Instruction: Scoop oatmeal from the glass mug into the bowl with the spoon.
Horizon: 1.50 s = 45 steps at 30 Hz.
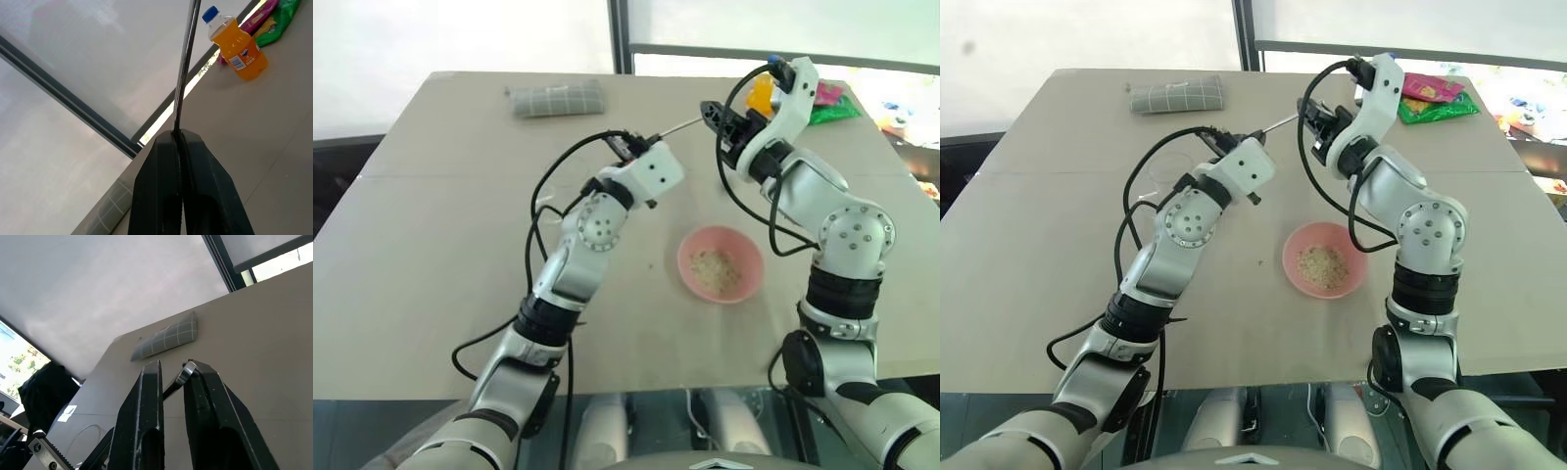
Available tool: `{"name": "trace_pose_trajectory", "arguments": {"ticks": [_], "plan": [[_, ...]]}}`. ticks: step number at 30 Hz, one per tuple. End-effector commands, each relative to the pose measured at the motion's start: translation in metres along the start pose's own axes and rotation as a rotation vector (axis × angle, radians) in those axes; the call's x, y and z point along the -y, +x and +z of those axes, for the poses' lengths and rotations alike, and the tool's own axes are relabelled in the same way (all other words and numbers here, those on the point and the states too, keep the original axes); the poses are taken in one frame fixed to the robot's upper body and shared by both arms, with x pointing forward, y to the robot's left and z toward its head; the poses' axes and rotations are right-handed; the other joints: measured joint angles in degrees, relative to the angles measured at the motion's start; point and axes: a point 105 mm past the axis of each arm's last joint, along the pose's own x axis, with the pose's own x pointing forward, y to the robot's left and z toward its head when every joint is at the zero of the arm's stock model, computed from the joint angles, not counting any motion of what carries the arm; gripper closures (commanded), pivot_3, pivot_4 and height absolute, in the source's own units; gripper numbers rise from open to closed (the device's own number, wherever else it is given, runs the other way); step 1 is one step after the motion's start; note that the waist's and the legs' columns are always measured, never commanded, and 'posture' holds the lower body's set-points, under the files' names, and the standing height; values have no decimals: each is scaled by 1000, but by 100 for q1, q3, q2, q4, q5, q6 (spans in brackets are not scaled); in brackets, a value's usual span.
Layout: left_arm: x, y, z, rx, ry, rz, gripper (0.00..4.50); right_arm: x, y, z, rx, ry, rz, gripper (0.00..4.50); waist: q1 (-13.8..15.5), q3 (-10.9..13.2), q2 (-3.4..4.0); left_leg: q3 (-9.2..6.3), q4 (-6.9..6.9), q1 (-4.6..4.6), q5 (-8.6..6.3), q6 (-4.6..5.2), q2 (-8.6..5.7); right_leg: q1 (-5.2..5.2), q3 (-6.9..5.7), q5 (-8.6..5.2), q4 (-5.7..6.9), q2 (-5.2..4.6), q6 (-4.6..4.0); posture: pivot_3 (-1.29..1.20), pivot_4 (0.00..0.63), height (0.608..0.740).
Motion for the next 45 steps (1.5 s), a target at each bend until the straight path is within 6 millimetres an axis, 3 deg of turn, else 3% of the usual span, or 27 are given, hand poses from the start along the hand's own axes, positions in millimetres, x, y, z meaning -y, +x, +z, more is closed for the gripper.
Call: {"name": "trace_pose_trajectory", "arguments": {"ticks": [1,10,13,16,20,24,26,32,38,45], "plan": [[-8,-2,20,90,10,30,4500,-3,-2,17,68,-17,-5,4474,-1,-1,1,-2,0,-1,0,0,1,-1,0,0,1,1,0,0,150,740],[0,-3,28,144,-25,-20,4500,-2,-2,15,65,-7,-13,4474,-3,-2,3,1,0,0,0,0,1,-2,1,0,1,0,0,0,150,740],[0,-4,31,168,-35,-34,3516,0,-2,15,67,-6,-18,4500,7,-2,3,2,0,0,0,0,1,-1,1,0,1,0,0,0,150,740],[5,-7,34,190,-50,-65,2072,2,-2,18,77,-6,-25,4500,-1,-2,3,6,0,-1,0,0,0,-2,4,0,1,-2,0,0,150,740],[4,-15,41,248,-113,-79,2072,9,-4,27,96,-16,-44,4500,-5,-3,5,5,-1,1,0,0,1,-2,4,0,1,0,0,0,150,740],[-10,-29,43,286,-173,-24,2072,22,-9,40,121,-49,-79,4500,-5,-3,5,6,0,0,0,0,1,-2,6,0,1,-1,0,0,150,740],[-19,-39,41,277,-276,25,2072,31,-13,47,132,-64,-101,4500,-4,-4,6,6,0,1,0,0,1,-2,6,0,1,-1,0,0,150,740],[-20,-79,34,176,-539,59,2072,67,-31,70,167,-108,-204,4500,-8,-5,8,-1,0,1,0,0,1,-2,13,1,-2,0,2,0,150,740],[-33,-114,4,-35,-646,275,2072,85,-39,86,192,-138,-256,4500,-18,-12,20,-12,0,9,-11,18,1,-1,22,3,1,4,6,0,150,740],[-23,-152,-42,-292,-666,398,2072,97,-47,96,212,-169,-304,4500,-11,-17,28,-13,1,11,-13,22,0,-1,27,4,3,5,6,0,150,740]]}}
